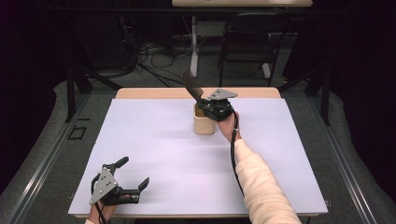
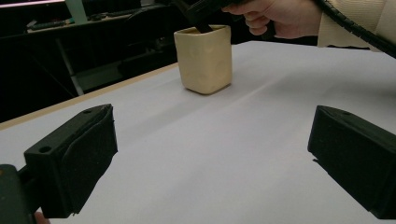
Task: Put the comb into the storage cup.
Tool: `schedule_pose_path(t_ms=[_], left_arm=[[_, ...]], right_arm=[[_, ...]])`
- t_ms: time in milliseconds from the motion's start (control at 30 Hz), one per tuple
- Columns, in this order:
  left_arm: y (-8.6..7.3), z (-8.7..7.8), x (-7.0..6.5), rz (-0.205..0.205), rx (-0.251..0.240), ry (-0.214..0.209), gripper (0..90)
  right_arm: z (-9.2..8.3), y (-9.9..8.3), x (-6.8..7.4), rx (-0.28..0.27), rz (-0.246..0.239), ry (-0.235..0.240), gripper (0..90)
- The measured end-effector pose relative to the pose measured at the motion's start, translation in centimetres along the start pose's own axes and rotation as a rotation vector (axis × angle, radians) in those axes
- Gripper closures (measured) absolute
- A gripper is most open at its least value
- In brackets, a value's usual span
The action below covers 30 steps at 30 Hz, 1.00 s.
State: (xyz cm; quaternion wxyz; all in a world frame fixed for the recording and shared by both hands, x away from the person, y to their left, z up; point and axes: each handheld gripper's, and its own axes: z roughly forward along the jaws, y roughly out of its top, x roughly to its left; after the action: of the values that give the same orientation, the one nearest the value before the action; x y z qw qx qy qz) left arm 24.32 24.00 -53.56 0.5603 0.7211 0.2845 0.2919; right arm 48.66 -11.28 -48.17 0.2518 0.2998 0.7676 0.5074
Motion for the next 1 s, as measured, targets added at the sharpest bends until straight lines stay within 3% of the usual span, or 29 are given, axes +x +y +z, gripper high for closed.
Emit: schedule_pose_path(t_ms=[1000], left_arm=[[0.01,-0.02,0.02,0.000,-0.004,0.002,1.3]], right_arm=[[0.57,-0.40,-0.03,0.088,-0.010,0.013,71.9]])
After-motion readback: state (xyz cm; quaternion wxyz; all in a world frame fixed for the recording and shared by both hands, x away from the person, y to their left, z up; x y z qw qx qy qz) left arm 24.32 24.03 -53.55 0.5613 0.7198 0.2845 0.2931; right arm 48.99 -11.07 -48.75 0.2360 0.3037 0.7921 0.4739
